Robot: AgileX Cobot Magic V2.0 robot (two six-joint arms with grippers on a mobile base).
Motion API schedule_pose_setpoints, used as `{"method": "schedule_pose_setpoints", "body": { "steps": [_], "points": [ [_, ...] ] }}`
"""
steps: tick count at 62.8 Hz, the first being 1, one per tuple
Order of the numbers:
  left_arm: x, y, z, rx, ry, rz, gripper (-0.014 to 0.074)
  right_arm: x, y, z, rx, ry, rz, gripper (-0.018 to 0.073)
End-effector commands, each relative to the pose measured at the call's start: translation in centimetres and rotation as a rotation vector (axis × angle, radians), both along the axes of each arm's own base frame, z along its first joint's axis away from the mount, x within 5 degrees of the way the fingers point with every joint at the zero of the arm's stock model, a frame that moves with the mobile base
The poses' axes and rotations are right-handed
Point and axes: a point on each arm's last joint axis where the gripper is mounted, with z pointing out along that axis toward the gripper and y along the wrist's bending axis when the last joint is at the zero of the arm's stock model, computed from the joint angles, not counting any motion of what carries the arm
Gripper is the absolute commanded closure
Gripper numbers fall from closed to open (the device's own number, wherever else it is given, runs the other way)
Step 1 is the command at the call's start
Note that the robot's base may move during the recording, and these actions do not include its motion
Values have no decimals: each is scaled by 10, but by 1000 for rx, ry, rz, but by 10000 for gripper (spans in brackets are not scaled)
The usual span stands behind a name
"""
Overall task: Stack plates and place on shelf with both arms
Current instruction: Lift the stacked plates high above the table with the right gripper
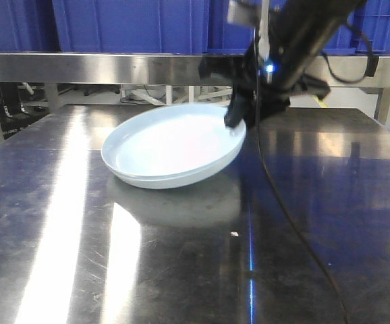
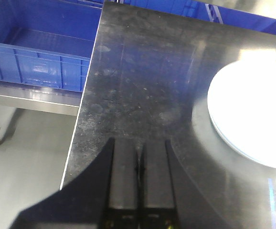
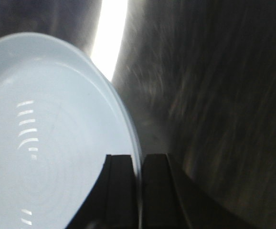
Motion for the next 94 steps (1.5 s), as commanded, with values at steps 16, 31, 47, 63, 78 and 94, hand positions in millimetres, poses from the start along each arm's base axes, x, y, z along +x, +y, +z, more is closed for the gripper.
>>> {"method": "schedule_pose_setpoints", "body": {
  "steps": [16,31,47,63,78,94],
  "points": [
    [3,1,17,-26,-108,20,506,-24,-10,120,140,-334,-10,526],
    [3,1,17,-26,-108,20,506,-48,-19,151,166,-378,-1,526],
    [3,1,17,-26,-108,20,506,-56,-23,162,179,-407,-1,526],
    [3,1,17,-26,-108,20,506,-56,-23,162,178,-406,-1,526],
    [3,1,17,-26,-108,20,506,-64,-26,158,178,-409,-6,526],
    [3,1,17,-26,-108,20,506,-86,-37,152,191,-449,-26,526]
  ]
}}
